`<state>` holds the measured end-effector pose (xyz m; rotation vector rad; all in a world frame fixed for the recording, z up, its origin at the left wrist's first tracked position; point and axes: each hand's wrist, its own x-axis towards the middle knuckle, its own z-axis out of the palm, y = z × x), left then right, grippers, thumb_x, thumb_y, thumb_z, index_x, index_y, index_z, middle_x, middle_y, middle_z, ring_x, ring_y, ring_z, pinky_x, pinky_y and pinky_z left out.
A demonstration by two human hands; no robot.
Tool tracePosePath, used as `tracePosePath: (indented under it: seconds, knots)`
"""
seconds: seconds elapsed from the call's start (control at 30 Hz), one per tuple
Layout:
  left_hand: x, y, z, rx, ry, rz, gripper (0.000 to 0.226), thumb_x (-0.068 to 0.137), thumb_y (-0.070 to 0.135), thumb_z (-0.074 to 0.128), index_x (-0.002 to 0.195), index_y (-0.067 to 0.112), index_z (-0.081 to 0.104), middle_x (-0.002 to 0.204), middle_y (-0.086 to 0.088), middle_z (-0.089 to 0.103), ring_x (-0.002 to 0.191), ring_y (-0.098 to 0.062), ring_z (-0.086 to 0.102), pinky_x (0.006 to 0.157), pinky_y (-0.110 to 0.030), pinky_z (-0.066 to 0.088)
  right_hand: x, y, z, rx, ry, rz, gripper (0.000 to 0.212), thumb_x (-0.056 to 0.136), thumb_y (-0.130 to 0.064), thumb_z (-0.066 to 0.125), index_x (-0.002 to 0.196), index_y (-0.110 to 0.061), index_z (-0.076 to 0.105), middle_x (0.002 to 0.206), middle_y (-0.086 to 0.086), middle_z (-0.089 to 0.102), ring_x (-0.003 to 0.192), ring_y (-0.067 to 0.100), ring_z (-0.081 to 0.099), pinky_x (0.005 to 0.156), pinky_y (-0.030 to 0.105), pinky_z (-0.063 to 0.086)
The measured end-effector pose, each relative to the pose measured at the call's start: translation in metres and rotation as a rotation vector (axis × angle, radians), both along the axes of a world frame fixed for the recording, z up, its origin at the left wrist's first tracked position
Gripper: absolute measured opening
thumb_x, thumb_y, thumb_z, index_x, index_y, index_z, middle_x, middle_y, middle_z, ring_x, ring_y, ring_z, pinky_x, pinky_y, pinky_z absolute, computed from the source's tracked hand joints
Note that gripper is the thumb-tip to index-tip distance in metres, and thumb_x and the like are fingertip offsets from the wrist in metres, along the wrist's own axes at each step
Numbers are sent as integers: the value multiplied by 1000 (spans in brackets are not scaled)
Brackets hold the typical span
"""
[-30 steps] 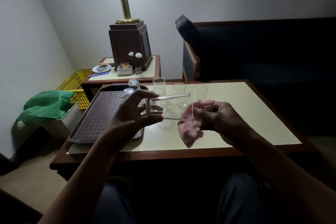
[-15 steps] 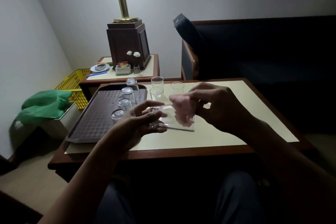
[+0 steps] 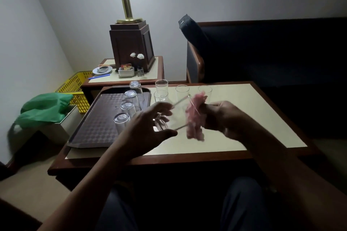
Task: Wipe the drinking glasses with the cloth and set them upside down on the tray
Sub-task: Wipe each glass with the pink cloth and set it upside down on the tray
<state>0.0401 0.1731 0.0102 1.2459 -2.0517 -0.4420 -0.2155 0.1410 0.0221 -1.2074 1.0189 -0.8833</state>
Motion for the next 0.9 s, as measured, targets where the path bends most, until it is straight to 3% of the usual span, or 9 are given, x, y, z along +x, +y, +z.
tracePosePath:
  seconds: [0.1, 0.17, 0.23, 0.33, 0.43, 0.57, 0.7, 0.83, 0.9]
  knots:
    - [-17, 3, -15, 155, 328, 141, 69, 76, 30, 91, 135, 17, 58, 116, 4, 72, 95, -3, 73, 82, -20, 59, 15, 9, -12, 38, -177, -107, 36, 104, -31, 57, 122, -2, 69, 105, 8, 80, 94, 20, 79, 89, 38, 64]
    - [-30, 3, -19, 380, 647, 165, 66, 76, 31, 86, 133, 10, 60, 113, -9, 73, 94, -15, 76, 81, -27, 62, 33, 15, -20, -215, -5, -193, 28, 108, -27, 56, 124, -12, 72, 109, 1, 80, 102, 15, 76, 99, 44, 60]
    - [-39, 2, -19, 509, 847, 195, 52, 86, 24, 79, 132, 7, 62, 114, -17, 74, 100, -25, 76, 90, -38, 61, 48, 22, -23, -455, 222, -212, 23, 109, -29, 53, 121, -24, 72, 108, -7, 79, 103, 6, 73, 98, 33, 58]
    - [-36, -1, -13, 557, 920, 176, 37, 95, 20, 72, 128, 6, 64, 112, -19, 76, 96, -26, 73, 95, -42, 55, 62, 33, -21, -482, 174, -238, 27, 103, -39, 50, 124, -33, 65, 115, -17, 74, 113, 2, 68, 107, 30, 52]
    - [-24, -1, -8, 610, 916, 61, 40, 93, 21, 71, 130, 6, 65, 113, -18, 76, 97, -27, 71, 86, -34, 55, 63, 31, -20, -495, 68, -351, 42, 95, -50, 66, 131, -29, 62, 122, -10, 75, 117, 13, 70, 108, 47, 54]
    - [-10, 0, -7, 836, 1037, -230, 54, 90, 27, 71, 136, 0, 62, 117, -20, 70, 91, -27, 72, 74, -28, 55, 47, 13, -9, -165, -233, -129, 84, 78, -63, 81, 141, -13, 57, 122, 6, 74, 107, 24, 74, 95, 48, 59]
    - [0, 1, -10, 1173, 1234, -568, 65, 84, 34, 79, 135, -1, 59, 120, -25, 65, 93, -32, 67, 78, -32, 55, 36, 10, -8, -162, -302, 127, 47, 95, -51, 60, 122, -15, 73, 113, 6, 73, 104, 20, 72, 87, 35, 59]
    - [-3, 3, -10, 1227, 1320, -537, 60, 94, 40, 61, 138, 2, 42, 109, -29, 64, 75, -25, 64, 67, -28, 55, 36, 8, -13, -143, -240, 25, 110, 49, -66, 97, 142, -20, 56, 128, 9, 70, 113, 26, 71, 89, 40, 59]
    - [-4, 2, -9, 1239, 1320, -519, 56, 99, 44, 49, 139, 6, 38, 103, -27, 62, 67, -24, 63, 63, -29, 55, 33, 6, -17, -202, -201, -20, 115, 50, -53, 100, 149, -25, 48, 134, 9, 67, 123, 29, 69, 101, 43, 57]
